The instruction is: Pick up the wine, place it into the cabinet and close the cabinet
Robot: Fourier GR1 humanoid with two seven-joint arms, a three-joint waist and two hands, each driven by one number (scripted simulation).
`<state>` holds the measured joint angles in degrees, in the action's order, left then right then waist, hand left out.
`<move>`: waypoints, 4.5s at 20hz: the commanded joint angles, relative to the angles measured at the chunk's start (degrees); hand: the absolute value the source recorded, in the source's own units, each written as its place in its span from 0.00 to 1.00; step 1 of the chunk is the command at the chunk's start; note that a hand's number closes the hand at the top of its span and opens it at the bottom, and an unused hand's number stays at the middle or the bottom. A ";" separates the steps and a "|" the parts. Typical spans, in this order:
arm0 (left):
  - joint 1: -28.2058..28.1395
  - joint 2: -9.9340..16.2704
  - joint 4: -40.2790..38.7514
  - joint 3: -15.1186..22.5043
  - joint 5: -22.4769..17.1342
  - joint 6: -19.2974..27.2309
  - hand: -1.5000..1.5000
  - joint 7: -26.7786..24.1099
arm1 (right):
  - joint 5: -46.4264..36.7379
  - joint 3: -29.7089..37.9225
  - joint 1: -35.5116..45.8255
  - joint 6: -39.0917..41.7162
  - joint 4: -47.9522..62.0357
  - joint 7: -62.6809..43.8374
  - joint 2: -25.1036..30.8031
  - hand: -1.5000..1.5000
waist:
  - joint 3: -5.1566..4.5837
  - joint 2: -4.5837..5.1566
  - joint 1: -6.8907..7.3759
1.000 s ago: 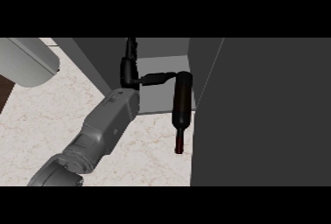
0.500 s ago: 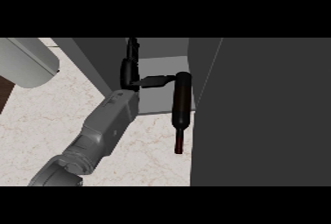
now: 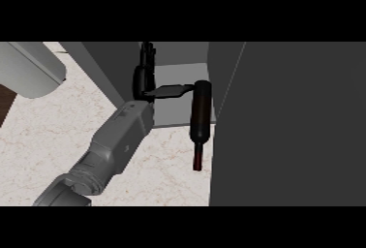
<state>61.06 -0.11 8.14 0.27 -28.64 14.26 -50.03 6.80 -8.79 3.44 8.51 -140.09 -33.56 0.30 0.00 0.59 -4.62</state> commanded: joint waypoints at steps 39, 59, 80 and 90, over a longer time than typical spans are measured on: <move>-56.03 10.58 89.74 45.64 -0.79 36.65 0.00 17.55 | 3.81 6.48 -3.70 0.19 -6.82 -2.47 2.68 0.00 | 0.02 -0.78 4.78; -74.35 31.86 107.33 39.82 -4.17 17.31 0.00 15.00 | 7.31 -5.04 -7.35 5.30 -7.97 -8.53 1.69 1.00 | -0.06 -0.80 4.79; -82.15 42.42 110.63 13.70 -18.51 3.05 0.00 17.45 | -5.00 -38.94 -8.27 -0.77 -7.66 -11.99 -0.30 1.00 | -0.09 -0.99 4.44; -84.57 44.88 108.55 7.41 -22.52 -4.49 0.00 18.59 | -13.08 -47.56 -1.62 -12.47 -1.39 -8.41 -0.12 1.00 | -0.21 -1.13 4.80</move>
<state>-23.91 43.96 117.91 10.09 -49.75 12.44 -32.19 -0.17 -43.47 -3.88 -0.42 -141.53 -40.32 4.04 -0.17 -0.59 0.20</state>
